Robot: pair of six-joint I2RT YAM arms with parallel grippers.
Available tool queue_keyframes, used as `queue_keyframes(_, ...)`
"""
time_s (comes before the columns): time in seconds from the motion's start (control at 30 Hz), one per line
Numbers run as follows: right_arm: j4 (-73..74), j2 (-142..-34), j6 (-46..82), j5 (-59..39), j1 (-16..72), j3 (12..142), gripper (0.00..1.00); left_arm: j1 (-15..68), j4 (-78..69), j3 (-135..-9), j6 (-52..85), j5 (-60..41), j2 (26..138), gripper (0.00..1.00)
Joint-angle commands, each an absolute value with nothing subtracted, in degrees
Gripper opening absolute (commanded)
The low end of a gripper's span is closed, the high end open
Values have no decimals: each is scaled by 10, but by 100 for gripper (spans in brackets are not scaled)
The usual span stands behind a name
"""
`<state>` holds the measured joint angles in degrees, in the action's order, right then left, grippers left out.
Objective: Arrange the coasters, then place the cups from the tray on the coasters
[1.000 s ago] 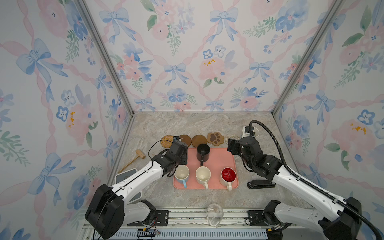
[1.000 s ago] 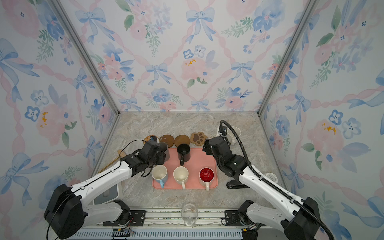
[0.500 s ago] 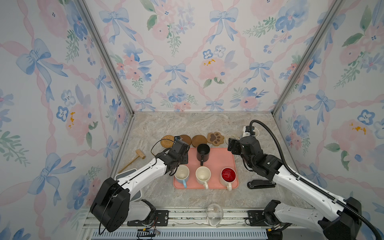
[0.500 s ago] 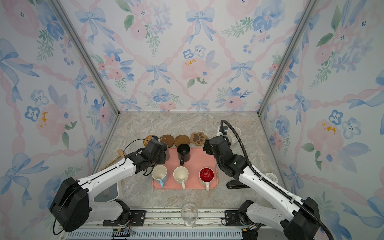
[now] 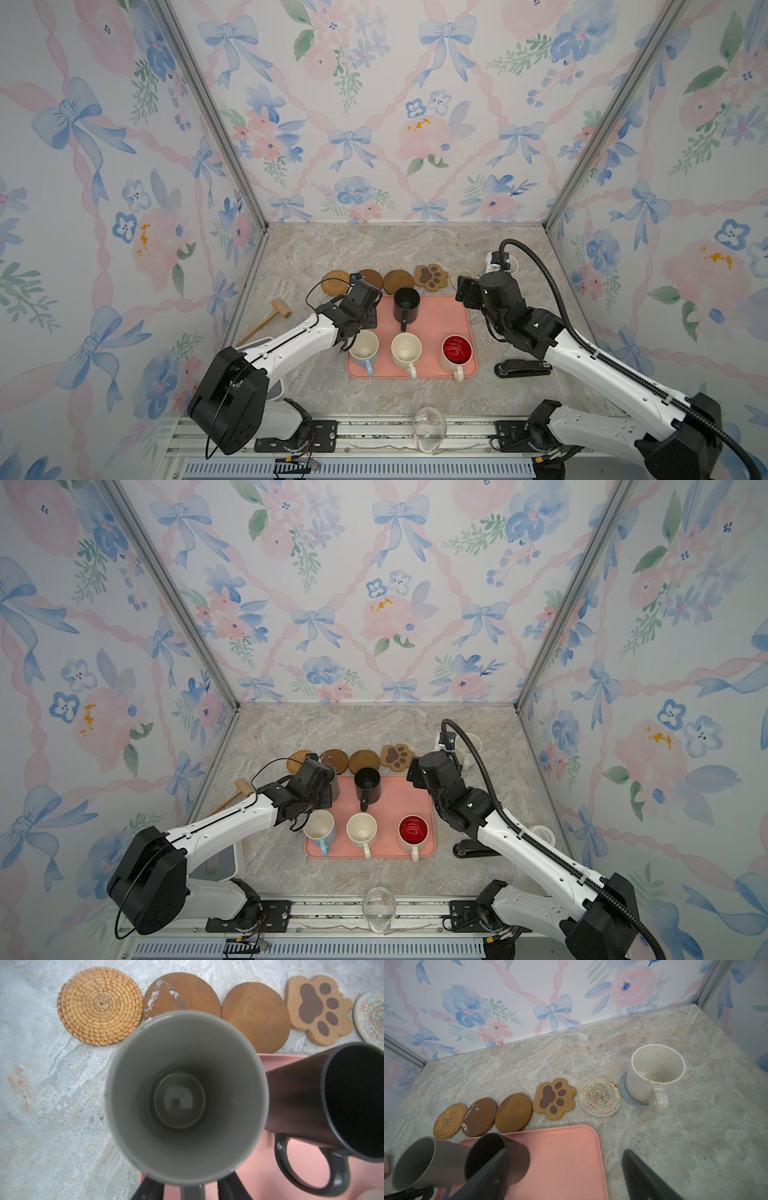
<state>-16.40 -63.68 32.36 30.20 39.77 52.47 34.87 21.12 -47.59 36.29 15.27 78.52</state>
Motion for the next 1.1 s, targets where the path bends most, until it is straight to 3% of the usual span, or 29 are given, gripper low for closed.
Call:
queue_keyframes(0.0, -159, -638, 319, 299, 392, 521, 87, 351, 215, -492, 371, 168, 795, 37)
queue_keyframes(0.5, -158, -644, 321, 297, 390, 522, 87, 351, 214, -496, 374, 178, 809, 23)
queue_keyframes(0.83, -160, -642, 321, 297, 389, 522, 87, 351, 214, -495, 374, 186, 810, 0)
queue_keyframes(1.07, -159, -645, 320, 297, 388, 522, 87, 351, 214, -496, 372, 198, 801, 0)
